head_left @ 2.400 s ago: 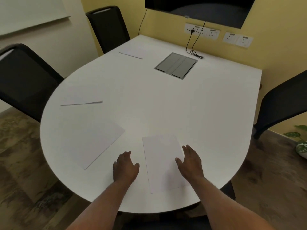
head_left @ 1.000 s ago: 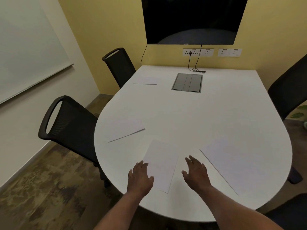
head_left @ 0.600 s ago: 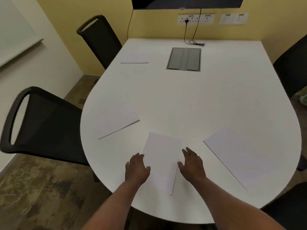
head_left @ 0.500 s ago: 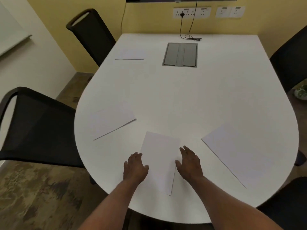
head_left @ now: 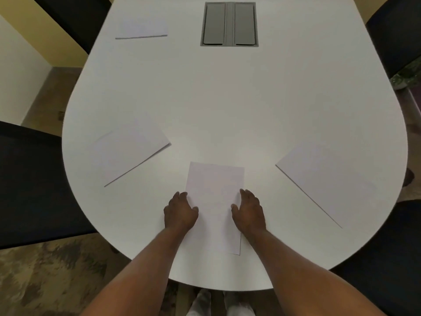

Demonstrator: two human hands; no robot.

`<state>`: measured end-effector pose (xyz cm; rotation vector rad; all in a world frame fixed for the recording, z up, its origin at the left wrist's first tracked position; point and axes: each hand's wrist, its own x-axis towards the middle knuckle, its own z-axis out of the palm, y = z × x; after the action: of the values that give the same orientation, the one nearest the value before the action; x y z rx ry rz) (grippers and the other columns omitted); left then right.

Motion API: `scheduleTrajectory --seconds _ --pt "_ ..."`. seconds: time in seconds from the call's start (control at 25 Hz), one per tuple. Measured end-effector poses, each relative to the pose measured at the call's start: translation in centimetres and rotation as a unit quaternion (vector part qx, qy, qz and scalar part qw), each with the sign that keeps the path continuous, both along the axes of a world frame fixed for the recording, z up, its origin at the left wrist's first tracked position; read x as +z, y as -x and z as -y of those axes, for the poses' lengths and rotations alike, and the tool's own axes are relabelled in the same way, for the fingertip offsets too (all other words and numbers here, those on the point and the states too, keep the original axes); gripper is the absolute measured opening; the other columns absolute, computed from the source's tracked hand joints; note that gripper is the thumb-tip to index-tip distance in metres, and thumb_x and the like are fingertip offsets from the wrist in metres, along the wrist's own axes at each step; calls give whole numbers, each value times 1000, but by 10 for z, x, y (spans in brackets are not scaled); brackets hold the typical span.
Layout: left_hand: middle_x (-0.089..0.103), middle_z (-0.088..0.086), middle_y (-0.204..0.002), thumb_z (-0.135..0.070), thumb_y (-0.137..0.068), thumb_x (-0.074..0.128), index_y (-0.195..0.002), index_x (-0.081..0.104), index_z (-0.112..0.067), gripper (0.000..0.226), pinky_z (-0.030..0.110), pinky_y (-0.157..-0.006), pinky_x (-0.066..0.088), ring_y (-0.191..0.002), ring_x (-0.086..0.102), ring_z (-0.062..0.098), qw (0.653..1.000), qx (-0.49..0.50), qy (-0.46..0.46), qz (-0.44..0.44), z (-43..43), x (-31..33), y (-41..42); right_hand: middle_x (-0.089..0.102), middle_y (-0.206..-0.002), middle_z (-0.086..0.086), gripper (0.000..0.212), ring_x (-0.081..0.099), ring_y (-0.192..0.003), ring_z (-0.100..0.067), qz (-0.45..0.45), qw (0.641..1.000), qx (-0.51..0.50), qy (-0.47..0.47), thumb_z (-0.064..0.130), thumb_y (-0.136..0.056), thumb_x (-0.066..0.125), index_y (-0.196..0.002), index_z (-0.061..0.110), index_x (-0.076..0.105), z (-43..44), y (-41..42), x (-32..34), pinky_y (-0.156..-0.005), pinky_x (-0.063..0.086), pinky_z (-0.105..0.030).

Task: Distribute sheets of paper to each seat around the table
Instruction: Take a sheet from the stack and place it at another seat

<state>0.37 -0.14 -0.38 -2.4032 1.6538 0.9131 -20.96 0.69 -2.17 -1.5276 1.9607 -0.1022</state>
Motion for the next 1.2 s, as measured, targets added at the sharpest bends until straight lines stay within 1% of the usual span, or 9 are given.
scheduleTrajectory --seconds 0.32,0.48,0.56,0.64,0.76,0.88,1.0,1.08,1.2 --pt "53 11 -140 -30 -86 63 -143 44 -16 62 44 -106 36 -130 49 31 991 117 40 -58 11 -8 -1 39 -147 -5 60 48 -128 -29 70 990 -119 12 24 -94 59 -148 15 35 6 -32 -1 -104 43 -39" --pt "58 11 -135 -23 -86 64 -143 44 -15 61 43 -104 42 -123 56 33 975 199 33 -90 20 -10 -12 47 -132 -7 58 56 -115 -29 97 979 -182 14 17 -90 61 -143 16 39 12 -34 -2 -95 48 -37" --pt "63 11 -131 -20 -87 61 -137 53 -14 50 41 -102 46 -119 60 33 971 218 17 -92 20 -12 -17 56 -123 -7 54 59 -109 -28 105 973 -207 -1 13 -89 58 -141 16 43 15 -33 -3 -89 48 -33" --pt "69 13 -120 -18 -88 58 -120 65 -9 34 39 -94 51 -110 63 35 971 220 11 -95 19 -15 -18 63 -116 -8 48 62 -106 -30 92 970 -224 -28 12 -89 52 -137 18 47 18 -34 -3 -82 47 -30" --pt "72 15 -108 -19 -91 58 -102 69 -6 21 36 -85 52 -99 65 35 967 224 13 -119 14 -16 -17 67 -117 -7 44 64 -105 -30 89 966 -235 -56 12 -88 49 -130 20 53 17 -33 -3 -81 48 -30" --pt "71 15 -110 -20 -93 58 -105 70 -5 22 32 -82 48 -100 64 35 961 229 26 -153 13 -11 -16 66 -113 -3 30 63 -98 -24 115 963 -236 -55 12 -83 53 -111 18 63 14 -29 1 -82 51 -31" --pt "71 16 -110 -21 -93 59 -111 70 -4 26 32 -83 48 -101 64 35 959 216 46 -180 18 0 -13 64 -104 -1 14 61 -89 -22 131 959 -248 -31 13 -83 53 -91 18 64 14 -24 12 -78 51 -31" --pt "72 15 -109 -21 -93 59 -112 70 -4 27 33 -83 49 -98 65 35 955 209 64 -203 24 14 -9 65 -92 0 6 62 -80 -21 145 956 -256 -1 15 -85 55 -84 17 61 16 -21 27 -72 51 -32" --pt "72 14 -106 -21 -93 60 -109 71 -4 26 37 -85 52 -96 65 34 949 194 93 -229 32 39 -3 66 -78 3 7 63 -73 -20 165 950 -262 44 20 -89 58 -81 19 59 18 -12 56 -67 52 -31"
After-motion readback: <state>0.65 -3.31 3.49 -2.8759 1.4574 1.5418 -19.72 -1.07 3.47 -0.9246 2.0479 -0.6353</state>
